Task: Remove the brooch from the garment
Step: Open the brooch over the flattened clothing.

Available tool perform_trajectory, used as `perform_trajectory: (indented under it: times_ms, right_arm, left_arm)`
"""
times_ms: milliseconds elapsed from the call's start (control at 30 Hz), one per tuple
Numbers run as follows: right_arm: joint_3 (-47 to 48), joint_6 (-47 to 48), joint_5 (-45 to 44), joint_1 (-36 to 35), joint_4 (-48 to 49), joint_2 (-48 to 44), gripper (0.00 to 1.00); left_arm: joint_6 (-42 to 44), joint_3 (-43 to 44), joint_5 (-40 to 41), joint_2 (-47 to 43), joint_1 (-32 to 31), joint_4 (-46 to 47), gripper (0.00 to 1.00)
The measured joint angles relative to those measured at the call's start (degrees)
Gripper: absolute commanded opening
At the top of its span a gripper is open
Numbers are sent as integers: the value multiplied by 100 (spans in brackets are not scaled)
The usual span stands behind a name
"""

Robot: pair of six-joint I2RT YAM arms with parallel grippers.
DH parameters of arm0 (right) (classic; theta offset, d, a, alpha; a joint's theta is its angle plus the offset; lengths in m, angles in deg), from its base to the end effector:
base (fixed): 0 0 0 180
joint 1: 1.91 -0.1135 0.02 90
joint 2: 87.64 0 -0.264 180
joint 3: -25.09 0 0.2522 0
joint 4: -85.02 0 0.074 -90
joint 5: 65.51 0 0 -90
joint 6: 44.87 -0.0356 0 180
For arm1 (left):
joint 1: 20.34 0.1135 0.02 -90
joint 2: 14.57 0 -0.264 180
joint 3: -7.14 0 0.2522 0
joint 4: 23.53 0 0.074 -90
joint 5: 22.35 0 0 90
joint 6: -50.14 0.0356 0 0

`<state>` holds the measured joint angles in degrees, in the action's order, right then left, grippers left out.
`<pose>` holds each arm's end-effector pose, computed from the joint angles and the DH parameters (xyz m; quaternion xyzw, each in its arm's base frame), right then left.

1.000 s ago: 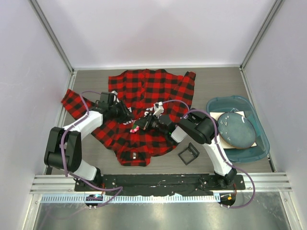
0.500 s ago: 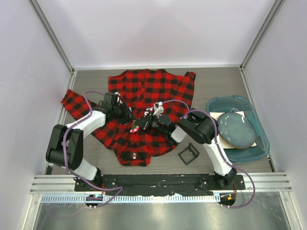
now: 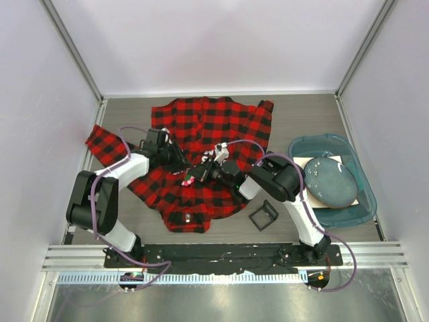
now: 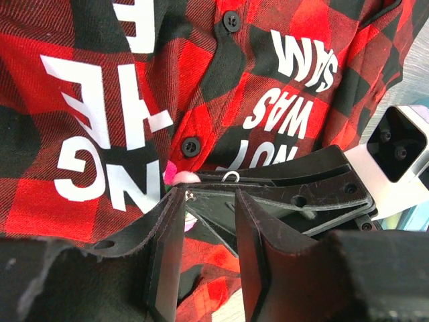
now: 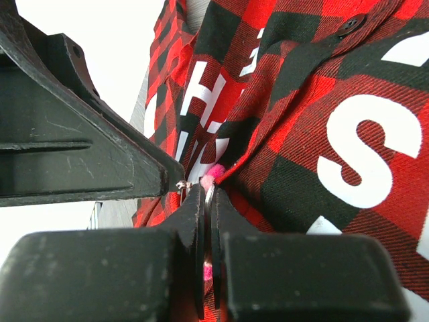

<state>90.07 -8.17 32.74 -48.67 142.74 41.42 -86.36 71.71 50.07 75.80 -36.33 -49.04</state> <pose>0.2738 0.2987 0.0796 -0.0055 0.7448 0.5441 0.3861 0.3010 -0.0975 0.1835 -0.1965 0.9129 -0.2931 0.2051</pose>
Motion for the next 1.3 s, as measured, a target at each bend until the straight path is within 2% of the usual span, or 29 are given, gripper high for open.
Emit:
perform_trajectory:
  times_ms: [467, 733, 967, 1100, 1200, 1300]
  right_arm:
    - [0, -2, 0, 0, 0, 0, 1]
    - [0, -7, -2, 2, 0, 0, 1]
    - [0, -74, 46, 0, -9, 0, 2]
    - [107, -87, 83, 0, -229, -11, 13]
    - [201, -87, 90, -4, -520, -57, 17]
    - [201, -85, 66, -4, -793, -153, 18]
  left_arm:
    - [-114, 50, 50, 33, -101, 48, 40]
    - [-133, 46, 101, 9, -352, 101, 48]
    - [-81, -70, 321, -750, -343, -55, 49]
    - [-103, -208, 369, -1067, -225, -31, 38]
    - [-142, -518, 367, -1001, -85, 37, 28]
    - [-234, -863, 437, -861, -22, 79, 23]
